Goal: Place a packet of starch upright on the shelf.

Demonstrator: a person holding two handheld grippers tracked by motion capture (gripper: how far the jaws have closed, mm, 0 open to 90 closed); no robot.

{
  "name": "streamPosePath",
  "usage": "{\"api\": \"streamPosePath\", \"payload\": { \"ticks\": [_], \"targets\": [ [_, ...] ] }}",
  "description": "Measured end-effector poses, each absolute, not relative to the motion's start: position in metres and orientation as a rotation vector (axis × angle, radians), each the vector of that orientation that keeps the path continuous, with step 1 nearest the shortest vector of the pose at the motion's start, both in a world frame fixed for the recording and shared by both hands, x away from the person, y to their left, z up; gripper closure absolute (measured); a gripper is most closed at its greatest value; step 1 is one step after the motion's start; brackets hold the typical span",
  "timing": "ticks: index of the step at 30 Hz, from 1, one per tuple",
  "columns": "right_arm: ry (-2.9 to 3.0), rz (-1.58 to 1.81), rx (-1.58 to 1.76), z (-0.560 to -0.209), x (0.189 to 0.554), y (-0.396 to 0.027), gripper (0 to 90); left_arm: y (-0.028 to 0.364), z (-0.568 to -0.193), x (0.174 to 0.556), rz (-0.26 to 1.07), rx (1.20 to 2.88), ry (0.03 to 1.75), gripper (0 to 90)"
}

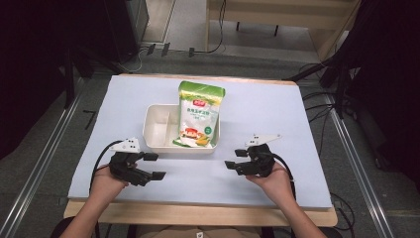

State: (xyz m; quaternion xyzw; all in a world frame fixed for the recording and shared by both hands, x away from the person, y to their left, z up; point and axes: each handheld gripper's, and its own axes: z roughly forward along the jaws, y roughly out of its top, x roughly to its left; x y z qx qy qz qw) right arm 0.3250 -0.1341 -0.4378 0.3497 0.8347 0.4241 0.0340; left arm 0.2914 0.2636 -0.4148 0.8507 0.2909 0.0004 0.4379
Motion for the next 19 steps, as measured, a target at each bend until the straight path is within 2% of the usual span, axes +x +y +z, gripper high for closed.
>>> {"api": "streamPosePath", "payload": {
  "ticks": [19],
  "targets": [
    [2.599, 1.28, 1.076, -0.4426, 0.3268, -0.133, 37.5, 0.262, -0.4154, 0.2906, -0.002, 2.125, 0.72, 23.5]
  ]
}}
